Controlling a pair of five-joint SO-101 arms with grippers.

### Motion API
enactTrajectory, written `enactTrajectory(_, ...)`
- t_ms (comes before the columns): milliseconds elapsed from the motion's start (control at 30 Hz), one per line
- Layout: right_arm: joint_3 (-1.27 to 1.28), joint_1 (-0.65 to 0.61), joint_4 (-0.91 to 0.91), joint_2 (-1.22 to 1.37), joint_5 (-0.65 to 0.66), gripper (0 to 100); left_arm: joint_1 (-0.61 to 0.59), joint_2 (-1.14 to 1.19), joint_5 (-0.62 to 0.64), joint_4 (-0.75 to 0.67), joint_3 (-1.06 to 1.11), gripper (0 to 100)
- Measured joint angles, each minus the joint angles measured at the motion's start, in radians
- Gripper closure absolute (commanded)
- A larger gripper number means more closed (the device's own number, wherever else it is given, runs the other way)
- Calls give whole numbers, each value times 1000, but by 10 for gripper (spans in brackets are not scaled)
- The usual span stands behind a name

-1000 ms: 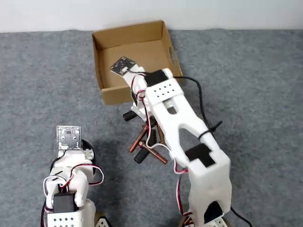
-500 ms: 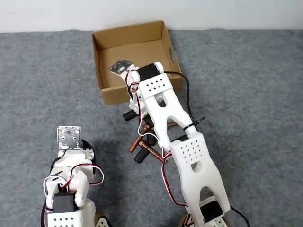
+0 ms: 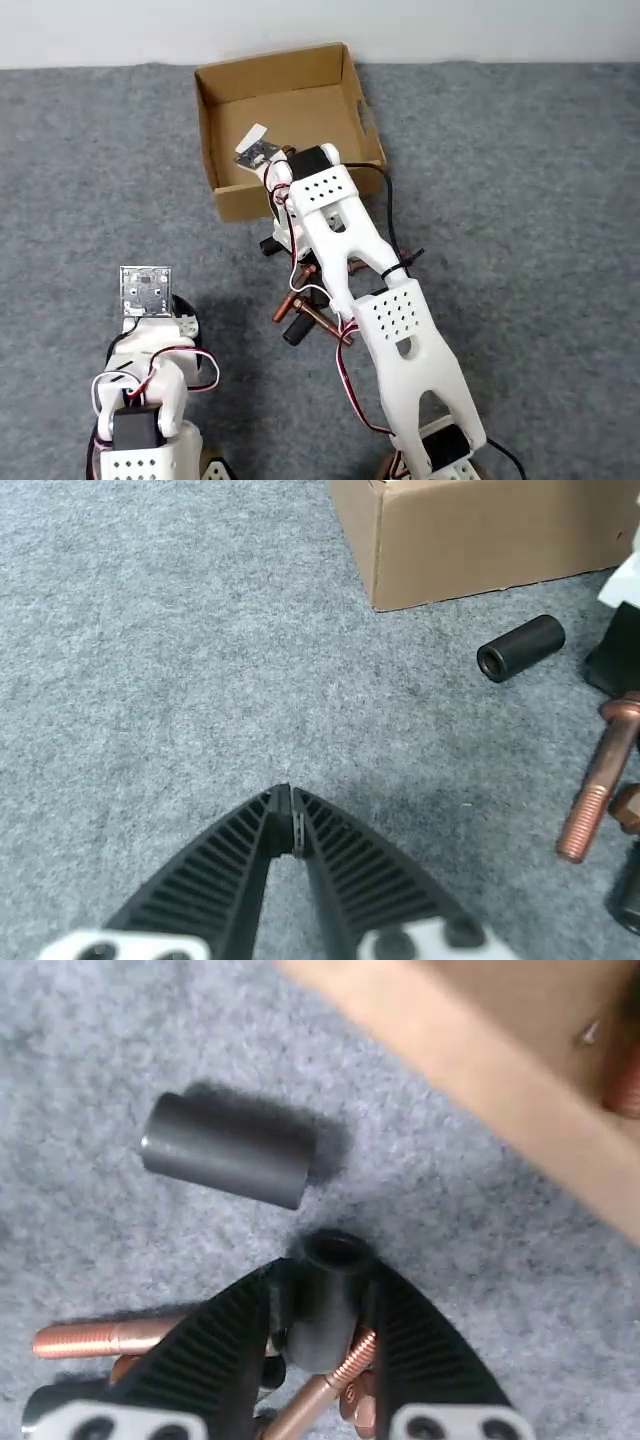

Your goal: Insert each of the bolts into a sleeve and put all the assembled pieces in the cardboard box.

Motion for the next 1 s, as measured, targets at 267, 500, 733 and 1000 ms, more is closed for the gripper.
enactTrajectory(267, -25, 0, 0, 23, -2, 989, 0, 0, 0, 0, 0, 994)
enactTrajectory(500, -23, -9, 2, -69, 0, 989, 0, 0, 0, 0, 0, 994)
enactTrajectory(733, -3, -12, 3, -316, 0, 990, 0, 0, 0, 0, 0, 993)
enactTrajectory(1000, 333, -12, 3, -712, -34, 990, 11, 0, 3, 0, 0, 992)
